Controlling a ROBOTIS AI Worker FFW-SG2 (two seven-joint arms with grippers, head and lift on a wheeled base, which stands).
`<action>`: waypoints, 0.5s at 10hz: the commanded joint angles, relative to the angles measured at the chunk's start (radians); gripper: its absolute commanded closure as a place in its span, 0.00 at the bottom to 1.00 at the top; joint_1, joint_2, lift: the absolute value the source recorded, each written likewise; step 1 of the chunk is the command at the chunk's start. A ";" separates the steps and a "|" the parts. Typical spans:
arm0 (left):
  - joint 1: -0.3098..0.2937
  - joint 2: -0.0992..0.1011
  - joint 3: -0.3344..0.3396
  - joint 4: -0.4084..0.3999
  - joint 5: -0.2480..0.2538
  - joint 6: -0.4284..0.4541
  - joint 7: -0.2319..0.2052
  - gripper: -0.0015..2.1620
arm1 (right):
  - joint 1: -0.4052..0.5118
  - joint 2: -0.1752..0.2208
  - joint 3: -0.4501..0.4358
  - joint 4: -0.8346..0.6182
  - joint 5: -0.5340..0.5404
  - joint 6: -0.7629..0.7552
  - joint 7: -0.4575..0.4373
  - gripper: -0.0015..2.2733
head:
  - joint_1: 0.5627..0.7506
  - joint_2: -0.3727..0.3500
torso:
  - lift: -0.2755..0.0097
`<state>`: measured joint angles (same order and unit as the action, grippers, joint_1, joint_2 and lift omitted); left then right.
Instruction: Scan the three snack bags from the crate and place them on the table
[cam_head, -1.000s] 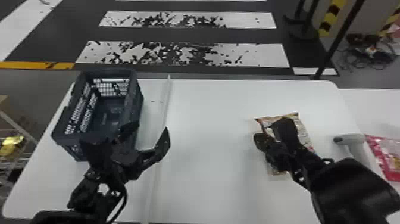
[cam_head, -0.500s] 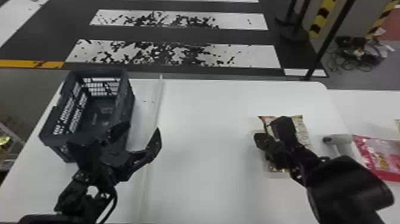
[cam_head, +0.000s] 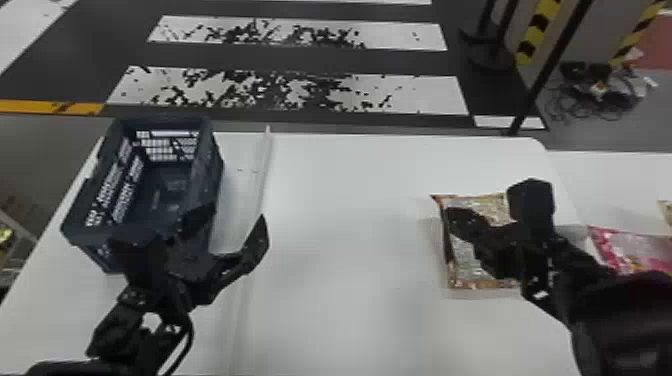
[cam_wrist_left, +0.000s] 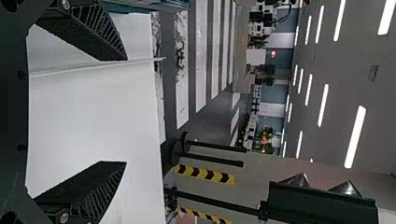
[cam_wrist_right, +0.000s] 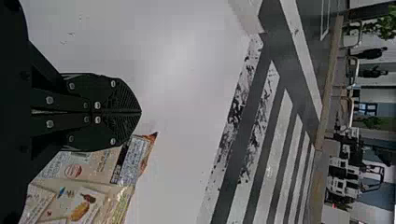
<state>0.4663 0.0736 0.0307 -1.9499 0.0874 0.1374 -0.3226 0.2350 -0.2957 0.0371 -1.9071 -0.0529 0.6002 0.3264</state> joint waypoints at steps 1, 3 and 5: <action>-0.002 -0.003 0.000 -0.003 0.000 0.000 0.000 0.04 | 0.058 0.001 -0.111 -0.121 -0.064 0.050 0.022 0.62 | 0.70 0.44 | 0.75; 0.000 -0.001 0.000 -0.011 0.002 0.000 0.007 0.04 | 0.095 0.004 -0.224 -0.165 -0.127 0.096 0.048 0.30 | 0.70 0.40 | 0.75; 0.000 -0.006 0.002 -0.014 0.005 0.000 0.008 0.04 | 0.135 0.007 -0.293 -0.184 -0.142 0.099 0.056 0.13 | 0.70 0.32 | 0.75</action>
<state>0.4662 0.0689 0.0321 -1.9630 0.0916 0.1374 -0.3144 0.3560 -0.2896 -0.2350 -2.0843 -0.1930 0.6971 0.3829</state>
